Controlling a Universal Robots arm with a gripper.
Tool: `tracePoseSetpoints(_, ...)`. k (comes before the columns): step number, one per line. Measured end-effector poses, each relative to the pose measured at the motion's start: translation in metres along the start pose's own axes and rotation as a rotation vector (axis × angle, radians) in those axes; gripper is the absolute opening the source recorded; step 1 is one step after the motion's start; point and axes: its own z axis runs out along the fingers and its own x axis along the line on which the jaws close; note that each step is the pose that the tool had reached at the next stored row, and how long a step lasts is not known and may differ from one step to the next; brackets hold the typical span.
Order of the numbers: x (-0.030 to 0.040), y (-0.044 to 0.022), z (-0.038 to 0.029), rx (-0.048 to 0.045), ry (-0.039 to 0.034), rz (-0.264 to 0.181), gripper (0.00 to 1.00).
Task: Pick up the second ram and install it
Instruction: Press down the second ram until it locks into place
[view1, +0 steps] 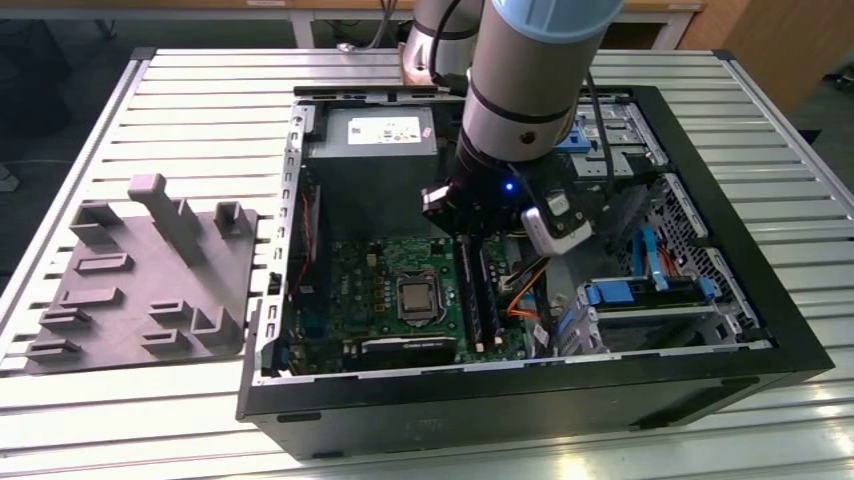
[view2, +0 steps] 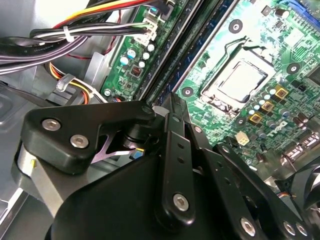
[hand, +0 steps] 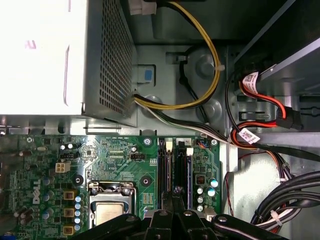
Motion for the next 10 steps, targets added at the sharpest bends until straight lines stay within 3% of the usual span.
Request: tracePoseSetpoints(10, 0.0, 0.0025, 0.0002, 0.0, 0.0, 0.0, 0.11)
